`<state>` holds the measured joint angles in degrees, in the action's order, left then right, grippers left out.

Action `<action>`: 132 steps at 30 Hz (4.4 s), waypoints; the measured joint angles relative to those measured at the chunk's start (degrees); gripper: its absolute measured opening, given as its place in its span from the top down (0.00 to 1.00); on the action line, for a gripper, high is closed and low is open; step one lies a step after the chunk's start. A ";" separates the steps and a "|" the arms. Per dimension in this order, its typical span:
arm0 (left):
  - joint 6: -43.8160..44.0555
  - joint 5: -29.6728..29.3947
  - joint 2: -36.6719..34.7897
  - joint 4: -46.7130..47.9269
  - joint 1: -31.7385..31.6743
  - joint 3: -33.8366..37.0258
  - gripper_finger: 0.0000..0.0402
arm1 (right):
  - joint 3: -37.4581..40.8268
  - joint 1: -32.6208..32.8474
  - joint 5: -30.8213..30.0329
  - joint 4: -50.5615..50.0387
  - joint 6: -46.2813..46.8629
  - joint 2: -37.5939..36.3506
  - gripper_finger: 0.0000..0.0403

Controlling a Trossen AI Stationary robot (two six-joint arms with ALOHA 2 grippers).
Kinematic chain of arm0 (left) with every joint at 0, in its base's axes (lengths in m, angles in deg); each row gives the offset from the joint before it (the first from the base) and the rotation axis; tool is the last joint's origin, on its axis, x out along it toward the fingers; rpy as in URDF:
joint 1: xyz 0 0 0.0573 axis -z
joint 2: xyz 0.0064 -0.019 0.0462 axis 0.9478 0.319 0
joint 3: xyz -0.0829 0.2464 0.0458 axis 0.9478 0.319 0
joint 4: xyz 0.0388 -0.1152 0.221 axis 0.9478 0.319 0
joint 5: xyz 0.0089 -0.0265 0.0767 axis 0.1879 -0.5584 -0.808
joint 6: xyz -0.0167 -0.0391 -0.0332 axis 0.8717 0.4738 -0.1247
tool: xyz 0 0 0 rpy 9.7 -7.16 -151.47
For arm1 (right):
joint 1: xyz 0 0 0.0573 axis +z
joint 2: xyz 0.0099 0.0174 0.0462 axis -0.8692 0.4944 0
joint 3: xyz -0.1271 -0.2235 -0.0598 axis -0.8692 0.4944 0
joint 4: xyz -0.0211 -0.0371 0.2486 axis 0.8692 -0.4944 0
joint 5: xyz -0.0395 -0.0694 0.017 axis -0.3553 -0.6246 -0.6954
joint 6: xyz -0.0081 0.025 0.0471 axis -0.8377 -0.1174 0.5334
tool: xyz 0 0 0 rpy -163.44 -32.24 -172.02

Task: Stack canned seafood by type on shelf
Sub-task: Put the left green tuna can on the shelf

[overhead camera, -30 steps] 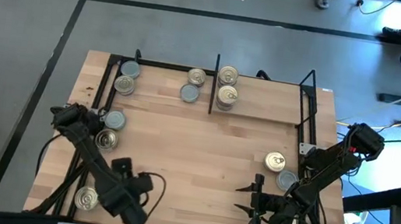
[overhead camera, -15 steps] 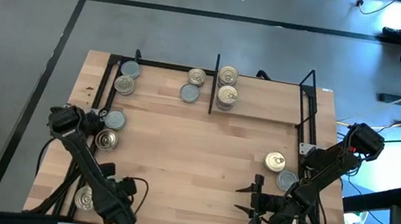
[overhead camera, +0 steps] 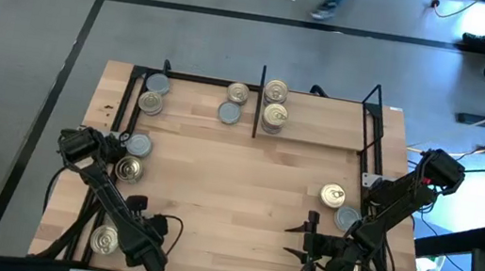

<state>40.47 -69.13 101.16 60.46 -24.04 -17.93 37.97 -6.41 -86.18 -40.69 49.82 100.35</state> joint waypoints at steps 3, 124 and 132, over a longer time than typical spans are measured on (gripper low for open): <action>-1.90 -1.40 0.00 -0.12 -0.30 -0.02 0.99 | 0.01 0.02 -0.32 0.00 0.00 0.00 0.41; -35.53 -39.81 -4.24 -78.42 -11.35 22.95 0.99 | -5.93 -21.66 18.78 29.80 -17.78 22.38 0.41; -38.55 -39.79 -4.26 -78.42 -12.46 22.93 0.98 | -4.92 -21.68 19.14 30.78 -17.83 22.40 0.41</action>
<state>1.92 -108.92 96.89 -17.96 -36.50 5.00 33.05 -28.10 -67.04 -9.91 31.99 122.75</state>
